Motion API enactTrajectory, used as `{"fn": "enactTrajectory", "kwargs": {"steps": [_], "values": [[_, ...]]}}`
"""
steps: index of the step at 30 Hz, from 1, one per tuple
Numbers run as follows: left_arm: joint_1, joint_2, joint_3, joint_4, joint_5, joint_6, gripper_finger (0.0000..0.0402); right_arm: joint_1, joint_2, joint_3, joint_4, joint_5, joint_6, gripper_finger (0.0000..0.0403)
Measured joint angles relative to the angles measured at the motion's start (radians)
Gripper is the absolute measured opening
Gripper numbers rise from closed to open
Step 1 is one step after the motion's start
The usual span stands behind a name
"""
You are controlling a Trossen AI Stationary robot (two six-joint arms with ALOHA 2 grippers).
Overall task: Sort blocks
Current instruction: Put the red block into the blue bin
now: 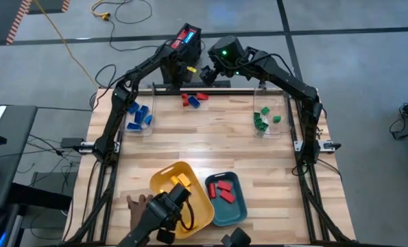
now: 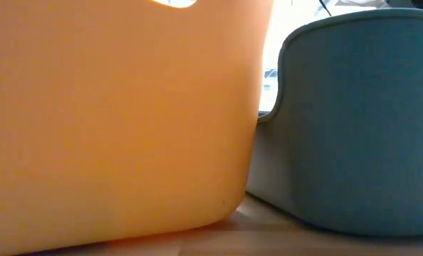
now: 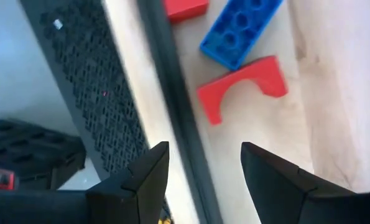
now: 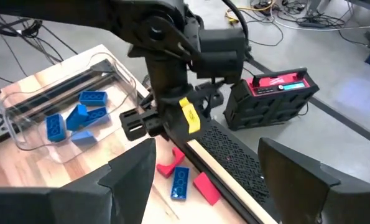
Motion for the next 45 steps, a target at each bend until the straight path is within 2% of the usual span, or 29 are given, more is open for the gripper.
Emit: {"fn": "enactTrajectory", "kwargs": {"steps": [6, 10, 19, 28, 34, 45], "values": [[-0.036, 0.001, -0.067, 0.013, 0.005, 0.053, 0.0194, 0.016, 0.000, 0.000, 0.033, -0.006, -0.025, 0.0298], [-0.054, 0.002, -0.119, 0.061, -0.059, 0.114, 0.0194, 0.015, 0.000, 0.000, 0.040, -0.018, -0.031, 0.0298], [-0.053, 0.002, -0.118, 0.081, -0.040, 0.152, 0.0193, 0.015, 0.000, 0.000, 0.041, -0.023, -0.027, 0.0298], [-0.046, 0.002, -0.118, 0.055, 0.024, 0.228, 0.0147, 0.015, 0.000, 0.000, 0.043, -0.050, -0.032, 0.0298], [-0.045, 0.002, -0.122, 0.078, -0.003, 0.272, 0.0118, 0.014, 0.000, 0.000, 0.043, -0.078, -0.035, 0.0298], [-0.053, 0.002, -0.122, 0.177, -0.028, 0.117, 0.0115, 0.014, 0.000, 0.000, 0.043, -0.093, -0.031, 0.0298]]}}
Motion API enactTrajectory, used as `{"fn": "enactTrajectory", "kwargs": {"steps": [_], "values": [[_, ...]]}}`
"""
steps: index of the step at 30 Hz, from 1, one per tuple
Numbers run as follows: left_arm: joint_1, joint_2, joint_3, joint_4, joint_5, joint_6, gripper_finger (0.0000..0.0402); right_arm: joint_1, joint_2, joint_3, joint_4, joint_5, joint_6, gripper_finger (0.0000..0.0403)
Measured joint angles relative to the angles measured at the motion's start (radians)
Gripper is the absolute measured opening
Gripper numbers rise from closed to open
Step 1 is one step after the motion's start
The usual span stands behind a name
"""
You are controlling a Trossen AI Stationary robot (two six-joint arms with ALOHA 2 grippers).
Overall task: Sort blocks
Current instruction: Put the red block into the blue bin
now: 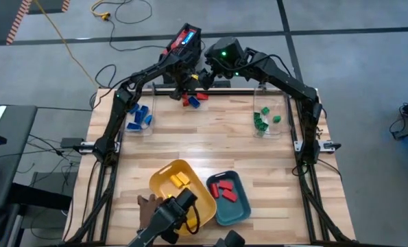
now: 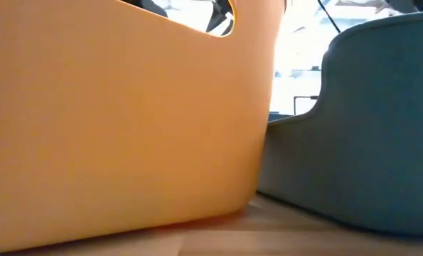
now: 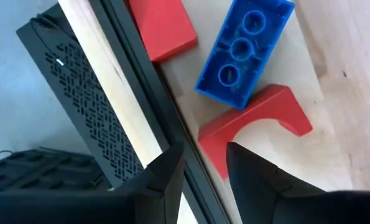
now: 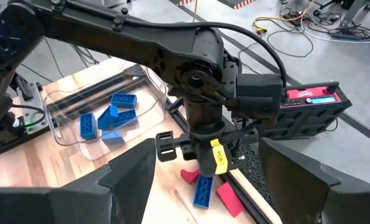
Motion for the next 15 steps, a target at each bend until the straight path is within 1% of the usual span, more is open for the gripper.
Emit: {"fn": "enactTrajectory", "kwargs": {"steps": [6, 8, 10, 15], "values": [[0.002, -0.001, -0.045, -0.007, -0.002, -0.007, 0.0114, -0.001, 0.000, 0.000, 0.007, -0.006, 0.003, 0.0298], [-0.001, -0.001, -0.064, -0.013, -0.017, 0.008, 0.0114, -0.003, 0.000, 0.000, 0.008, -0.006, 0.002, 0.0298], [-0.006, -0.001, -0.067, -0.008, -0.033, 0.016, 0.0114, -0.003, 0.000, 0.000, 0.006, -0.006, 0.000, 0.0298], [-0.009, -0.001, -0.051, 0.015, -0.030, -0.002, 0.0114, -0.009, -0.001, 0.000, 0.004, -0.006, -0.001, 0.0298]]}}
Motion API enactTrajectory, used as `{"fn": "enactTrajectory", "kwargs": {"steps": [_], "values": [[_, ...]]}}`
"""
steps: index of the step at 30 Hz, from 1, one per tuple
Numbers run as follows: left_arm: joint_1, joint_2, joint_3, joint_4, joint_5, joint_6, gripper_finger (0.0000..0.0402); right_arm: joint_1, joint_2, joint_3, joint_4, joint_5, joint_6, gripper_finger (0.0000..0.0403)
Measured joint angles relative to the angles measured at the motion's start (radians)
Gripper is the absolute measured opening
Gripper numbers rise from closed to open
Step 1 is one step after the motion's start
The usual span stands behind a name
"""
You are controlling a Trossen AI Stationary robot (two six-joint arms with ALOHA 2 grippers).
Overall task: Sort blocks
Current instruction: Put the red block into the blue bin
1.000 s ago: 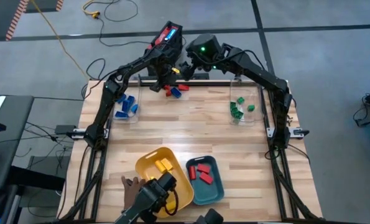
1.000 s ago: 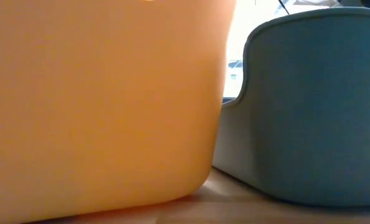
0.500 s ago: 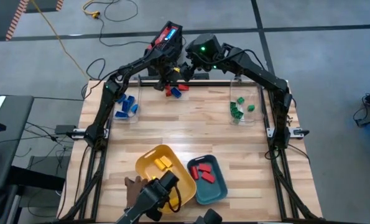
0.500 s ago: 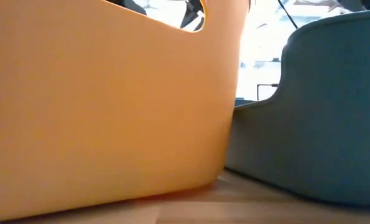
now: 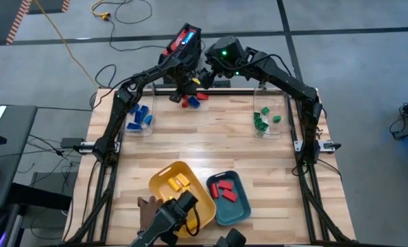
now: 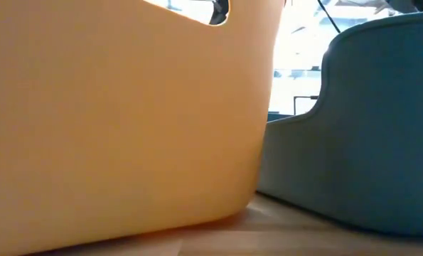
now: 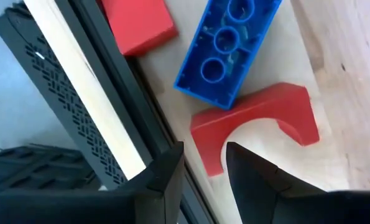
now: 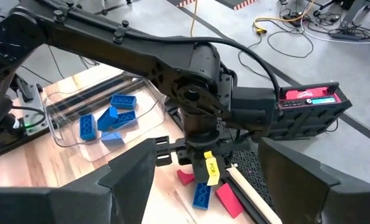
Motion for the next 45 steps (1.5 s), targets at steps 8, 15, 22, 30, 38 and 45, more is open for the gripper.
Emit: {"fn": "enactTrajectory", "kwargs": {"steps": [8, 15, 22, 30, 38, 45], "values": [[0.000, -0.002, -0.031, 0.010, -0.023, 0.006, 0.0114, -0.007, -0.013, 0.000, 0.000, 0.000, 0.004, 0.0298], [0.000, -0.002, -0.031, 0.028, -0.022, 0.029, 0.0106, -0.007, -0.018, 0.000, -0.003, 0.000, 0.005, 0.0298], [-0.003, -0.002, -0.031, 0.029, -0.021, 0.043, 0.0033, -0.007, -0.018, 0.000, -0.003, 0.000, 0.005, 0.0298], [-0.006, -0.002, -0.030, 0.028, -0.022, 0.057, 0.0033, -0.007, -0.018, 0.000, -0.007, 0.000, 0.005, 0.0298], [-0.012, -0.003, -0.025, -0.013, -0.044, 0.053, 0.0019, -0.007, -0.018, 0.000, -0.001, 0.000, 0.005, 0.0298], [-0.019, -0.006, 0.032, -0.040, -0.046, 0.040, 0.0023, -0.007, -0.018, 0.000, -0.001, 0.001, 0.009, 0.0298]]}}
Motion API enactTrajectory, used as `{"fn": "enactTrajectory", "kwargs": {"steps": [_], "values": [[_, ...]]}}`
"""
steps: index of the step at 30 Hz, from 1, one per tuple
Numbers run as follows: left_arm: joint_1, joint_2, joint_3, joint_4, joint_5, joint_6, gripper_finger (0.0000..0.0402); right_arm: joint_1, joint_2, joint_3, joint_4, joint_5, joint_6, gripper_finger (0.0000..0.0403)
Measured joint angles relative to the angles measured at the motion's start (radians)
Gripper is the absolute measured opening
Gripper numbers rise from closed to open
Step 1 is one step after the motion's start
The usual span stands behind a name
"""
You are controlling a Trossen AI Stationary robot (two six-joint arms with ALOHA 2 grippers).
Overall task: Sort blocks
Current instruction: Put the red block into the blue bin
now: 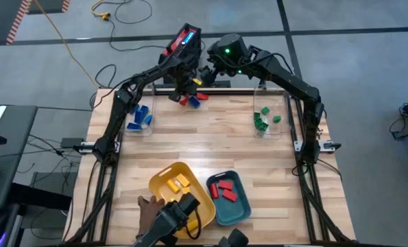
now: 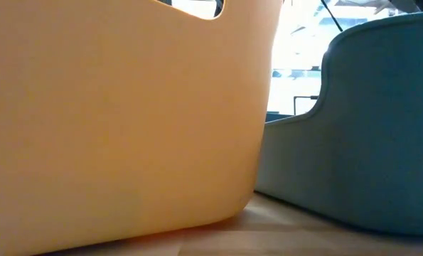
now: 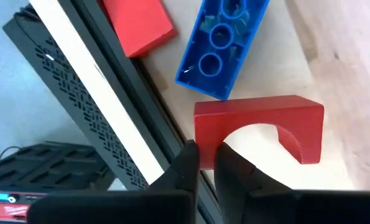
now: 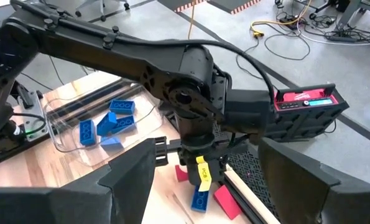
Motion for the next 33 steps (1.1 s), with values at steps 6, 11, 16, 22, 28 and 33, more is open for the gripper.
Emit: {"fn": "enactTrajectory", "kwargs": {"steps": [6, 11, 16, 22, 28, 33], "values": [[-0.011, -0.001, 0.043, -0.046, -0.001, -0.029, 0.0022, 0.000, 0.000, 0.000, -0.004, 0.000, 0.000, 0.0298], [-0.023, -0.001, 0.070, -0.134, -0.010, -0.045, 0.0022, -0.019, -0.035, -0.001, -0.013, 0.000, -0.003, 0.0298], [-0.042, -0.001, 0.108, -0.192, -0.030, -0.079, 0.0022, -0.047, -0.078, 0.000, -0.022, 0.012, -0.003, 0.0298], [-0.084, -0.002, 0.190, -0.255, -0.074, -0.130, 0.0021, -0.064, -0.104, 0.000, -0.045, 0.027, -0.007, 0.0298], [-0.140, -0.067, 0.192, -0.293, -0.124, -0.184, 0.0021, -0.106, -0.145, 0.000, -0.114, 0.038, -0.019, 0.0298], [-0.230, -0.142, 0.192, -0.260, -0.104, -0.213, 0.0021, -0.155, -0.188, 0.002, -0.143, 0.054, -0.027, 0.0298]]}}
